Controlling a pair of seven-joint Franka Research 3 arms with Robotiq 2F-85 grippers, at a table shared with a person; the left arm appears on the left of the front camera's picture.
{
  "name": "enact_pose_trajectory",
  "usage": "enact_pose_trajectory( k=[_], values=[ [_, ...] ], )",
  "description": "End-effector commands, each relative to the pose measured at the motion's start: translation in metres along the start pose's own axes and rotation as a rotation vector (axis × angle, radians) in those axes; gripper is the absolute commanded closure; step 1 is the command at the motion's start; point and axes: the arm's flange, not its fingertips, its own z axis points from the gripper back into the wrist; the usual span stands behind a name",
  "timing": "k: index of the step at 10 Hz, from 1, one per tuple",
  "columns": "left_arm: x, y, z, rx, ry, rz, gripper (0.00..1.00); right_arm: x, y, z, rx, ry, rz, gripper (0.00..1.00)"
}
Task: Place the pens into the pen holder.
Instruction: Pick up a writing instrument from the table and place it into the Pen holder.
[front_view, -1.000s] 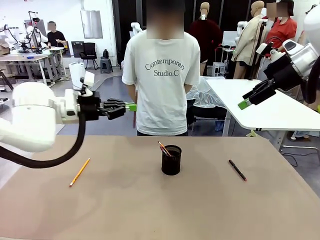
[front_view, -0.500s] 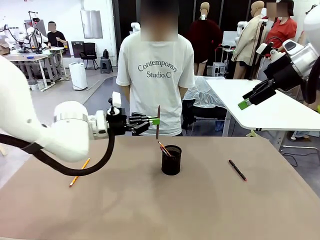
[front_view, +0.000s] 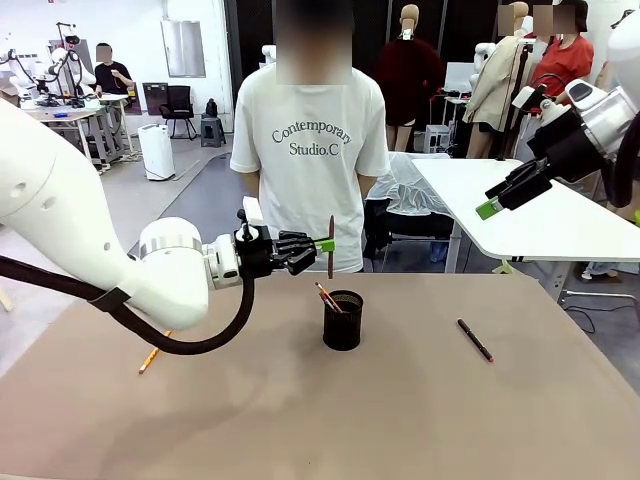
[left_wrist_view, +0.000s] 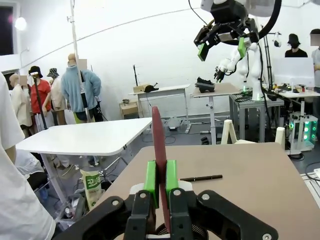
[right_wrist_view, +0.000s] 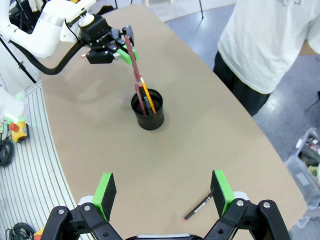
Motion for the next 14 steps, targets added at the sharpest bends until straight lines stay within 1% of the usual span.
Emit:
enact_pose_trajectory(
  k=[1, 4, 5, 7, 11, 14],
  values=[
    [0.003, 0.000, 0.006, -0.002, 0.010, -0.009, 1.00, 0.001, 0.000, 0.001, 0.003, -0.003, 0.001, 0.00],
    [0.000, 0.002, 0.003, 0.003, 0.004, -0.002, 1.00, 0.001, 0.000, 0.001, 0.003, -0.003, 0.001, 0.00],
    [-0.008, 0.003, -0.003, 0.003, -0.016, 0.014, 1.00, 0.001, 0.000, 0.001, 0.003, -0.003, 0.001, 0.00],
    [-0.023, -0.001, -0.017, -0.038, -0.038, 0.011, 1.00, 0.001, 0.000, 0.001, 0.003, -0.003, 0.001, 0.00],
    [-0.050, -0.008, -0.033, -0.090, -0.039, 0.061, 1.00, 0.001, 0.000, 0.001, 0.003, -0.003, 0.001, 0.00],
    [-0.065, -0.012, -0.039, -0.116, -0.028, 0.069, 1.00, 0.001, 0.000, 0.001, 0.003, -0.003, 0.001, 0.00]
  ],
)
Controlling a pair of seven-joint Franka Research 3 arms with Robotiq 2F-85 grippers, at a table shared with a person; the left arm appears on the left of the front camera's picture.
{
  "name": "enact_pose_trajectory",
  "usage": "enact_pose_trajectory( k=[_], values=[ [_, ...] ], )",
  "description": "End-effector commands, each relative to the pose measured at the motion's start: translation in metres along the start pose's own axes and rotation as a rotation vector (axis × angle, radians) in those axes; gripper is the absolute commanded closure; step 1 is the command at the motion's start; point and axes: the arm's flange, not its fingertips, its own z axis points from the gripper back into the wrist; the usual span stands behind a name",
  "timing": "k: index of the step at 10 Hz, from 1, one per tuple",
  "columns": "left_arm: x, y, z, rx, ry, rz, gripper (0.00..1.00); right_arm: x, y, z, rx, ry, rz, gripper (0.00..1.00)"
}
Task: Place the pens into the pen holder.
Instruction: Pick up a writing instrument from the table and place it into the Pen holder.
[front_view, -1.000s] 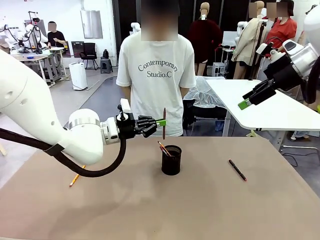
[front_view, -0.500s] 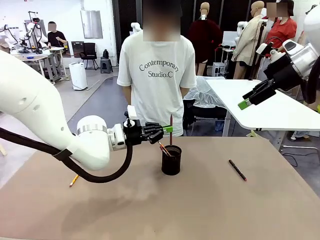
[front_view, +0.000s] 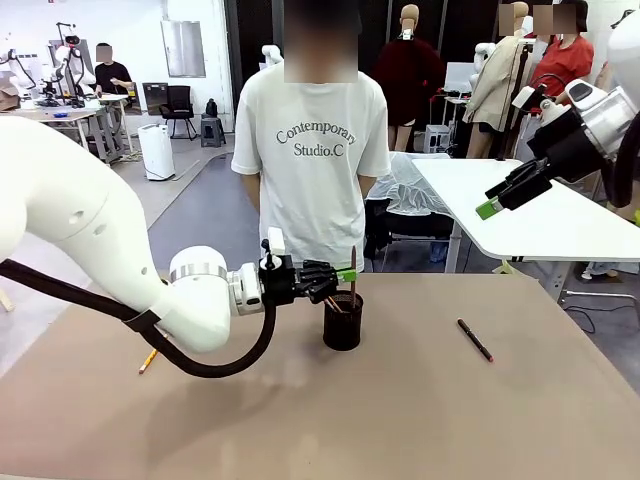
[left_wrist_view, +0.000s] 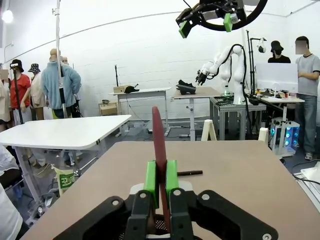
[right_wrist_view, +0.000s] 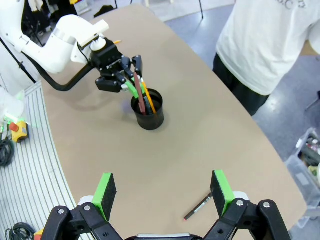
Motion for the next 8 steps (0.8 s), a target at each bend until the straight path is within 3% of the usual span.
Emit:
enact_pose_trajectory(
  k=[1, 2, 3, 7, 8],
  values=[
    [-0.0013, 0.0055, -0.0026, -0.028, -0.002, -0.009, 1.00, 0.0006, 0.0000, 0.0010, 0.003, -0.003, 0.002, 0.00],
    [-0.0016, 0.0067, -0.0020, -0.026, 0.001, -0.005, 0.95, 0.0006, 0.0000, 0.0010, 0.003, -0.003, 0.002, 0.00],
    [-0.0015, 0.0053, -0.0026, -0.018, 0.000, -0.006, 0.81, 0.0006, 0.0000, 0.0010, 0.003, -0.003, 0.002, 0.00],
    [-0.0011, 0.0064, -0.0014, -0.021, 0.002, -0.005, 0.05, 0.0006, 0.0000, 0.0010, 0.003, -0.003, 0.002, 0.00],
    [-0.0002, 0.0056, -0.0015, -0.019, 0.000, -0.006, 0.00, 0.0006, 0.0000, 0.0010, 0.003, -0.003, 0.002, 0.00]
  ],
)
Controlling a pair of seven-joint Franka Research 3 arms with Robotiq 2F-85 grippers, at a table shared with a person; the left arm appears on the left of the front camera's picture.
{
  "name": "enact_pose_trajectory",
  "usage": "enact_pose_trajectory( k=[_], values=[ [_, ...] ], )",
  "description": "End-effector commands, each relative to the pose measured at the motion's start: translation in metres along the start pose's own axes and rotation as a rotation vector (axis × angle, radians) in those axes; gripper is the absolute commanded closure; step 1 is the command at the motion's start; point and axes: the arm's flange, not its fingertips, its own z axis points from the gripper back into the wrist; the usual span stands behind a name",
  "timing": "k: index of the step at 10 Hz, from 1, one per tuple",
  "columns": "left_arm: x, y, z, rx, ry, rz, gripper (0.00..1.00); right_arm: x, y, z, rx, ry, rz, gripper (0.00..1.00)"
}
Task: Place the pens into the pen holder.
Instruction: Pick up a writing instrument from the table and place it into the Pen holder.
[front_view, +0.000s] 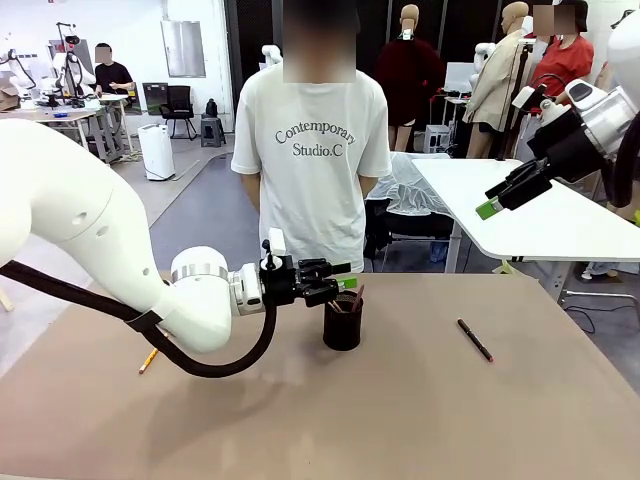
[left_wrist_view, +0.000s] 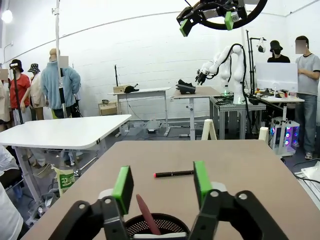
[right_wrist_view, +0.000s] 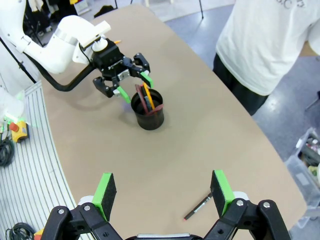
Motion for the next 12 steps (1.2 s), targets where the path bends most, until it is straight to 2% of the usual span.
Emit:
enact_pose_trajectory(
  k=[1, 7, 8, 12],
  values=[
    [0.0029, 0.0029, -0.0003, -0.023, -0.001, -0.006, 0.00, 0.0006, 0.0000, 0.0010, 0.003, -0.003, 0.002, 0.00],
    [0.0090, 0.0008, 0.0044, -0.038, 0.042, -0.007, 0.00, 0.0006, 0.0000, 0.0010, 0.003, -0.003, 0.002, 0.00],
    [0.0019, -0.0009, 0.0006, -0.028, 0.017, -0.012, 0.00, 0.0006, 0.0000, 0.0010, 0.003, -0.003, 0.002, 0.00],
    [0.0019, -0.0009, 0.0006, -0.028, 0.017, -0.012, 0.00, 0.0006, 0.0000, 0.0010, 0.003, -0.003, 0.002, 0.00]
  ],
)
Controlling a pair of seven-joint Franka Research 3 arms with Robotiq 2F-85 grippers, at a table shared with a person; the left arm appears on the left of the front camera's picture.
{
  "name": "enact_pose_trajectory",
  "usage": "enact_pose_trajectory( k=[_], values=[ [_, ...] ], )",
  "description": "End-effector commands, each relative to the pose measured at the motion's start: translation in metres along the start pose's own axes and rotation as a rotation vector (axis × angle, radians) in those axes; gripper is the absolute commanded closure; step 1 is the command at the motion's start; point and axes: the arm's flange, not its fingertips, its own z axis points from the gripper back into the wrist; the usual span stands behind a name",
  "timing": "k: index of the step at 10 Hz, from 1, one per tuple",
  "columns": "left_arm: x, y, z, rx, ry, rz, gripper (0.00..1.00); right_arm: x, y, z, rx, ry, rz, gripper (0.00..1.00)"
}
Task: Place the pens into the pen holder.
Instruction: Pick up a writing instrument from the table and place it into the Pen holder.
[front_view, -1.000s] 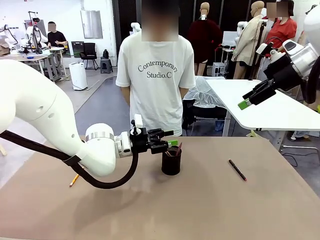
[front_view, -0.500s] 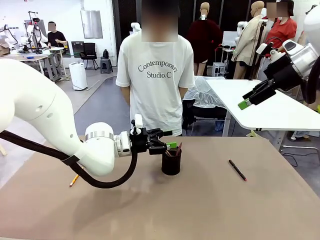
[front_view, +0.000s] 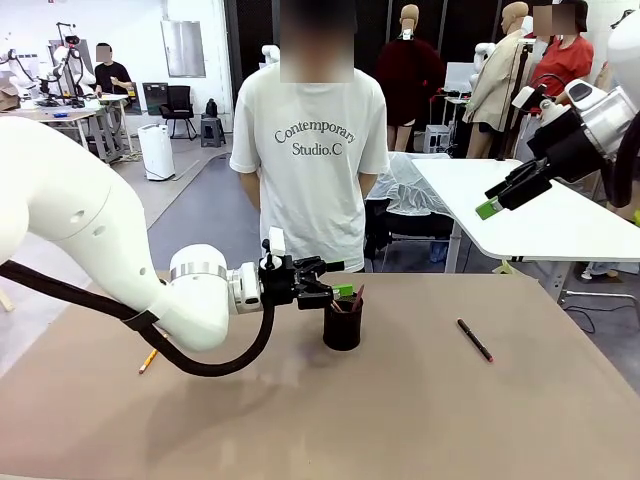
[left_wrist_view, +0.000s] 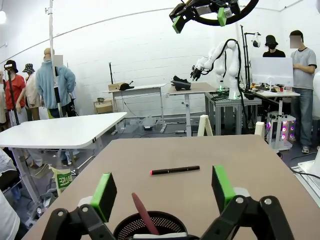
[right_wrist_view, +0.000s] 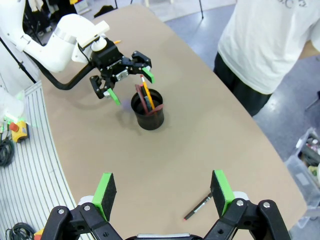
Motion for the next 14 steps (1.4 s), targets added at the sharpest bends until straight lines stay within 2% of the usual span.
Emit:
enact_pose_trajectory(
  k=[1, 4, 5, 8, 10, 11, 12, 13, 14],
  values=[
    [-0.001, 0.000, -0.001, 0.001, -0.004, 0.002, 0.00, 0.001, 0.000, 0.001, 0.003, -0.003, 0.002, 0.00],
    [0.000, 0.000, 0.000, 0.000, 0.000, 0.000, 0.00, 0.001, 0.000, 0.001, 0.003, -0.003, 0.002, 0.00],
    [0.006, 0.007, 0.010, -0.059, 0.040, -0.009, 0.00, 0.001, 0.000, 0.001, 0.003, -0.003, 0.002, 0.00],
    [0.055, 0.030, 0.049, -0.023, 0.130, -0.022, 0.00, 0.001, 0.000, 0.001, 0.003, -0.003, 0.002, 0.00],
    [0.098, 0.036, 0.075, 0.016, 0.254, -0.077, 0.00, 0.001, 0.000, 0.001, 0.003, -0.003, 0.002, 0.00],
    [0.116, 0.039, 0.090, 0.016, 0.349, -0.090, 0.00, 0.001, 0.000, 0.001, 0.003, -0.003, 0.002, 0.00],
    [0.135, 0.033, 0.099, 0.026, 0.419, -0.056, 0.00, 0.001, 0.000, 0.001, 0.003, -0.003, 0.002, 0.00],
    [0.150, 0.033, 0.108, 0.015, 0.541, -0.033, 0.00, 0.001, 0.000, 0.001, 0.003, -0.003, 0.002, 0.00],
    [0.169, 0.033, 0.119, 0.055, 0.628, 0.034, 0.00, 0.001, 0.000, 0.001, 0.003, -0.003, 0.002, 0.00]
  ],
)
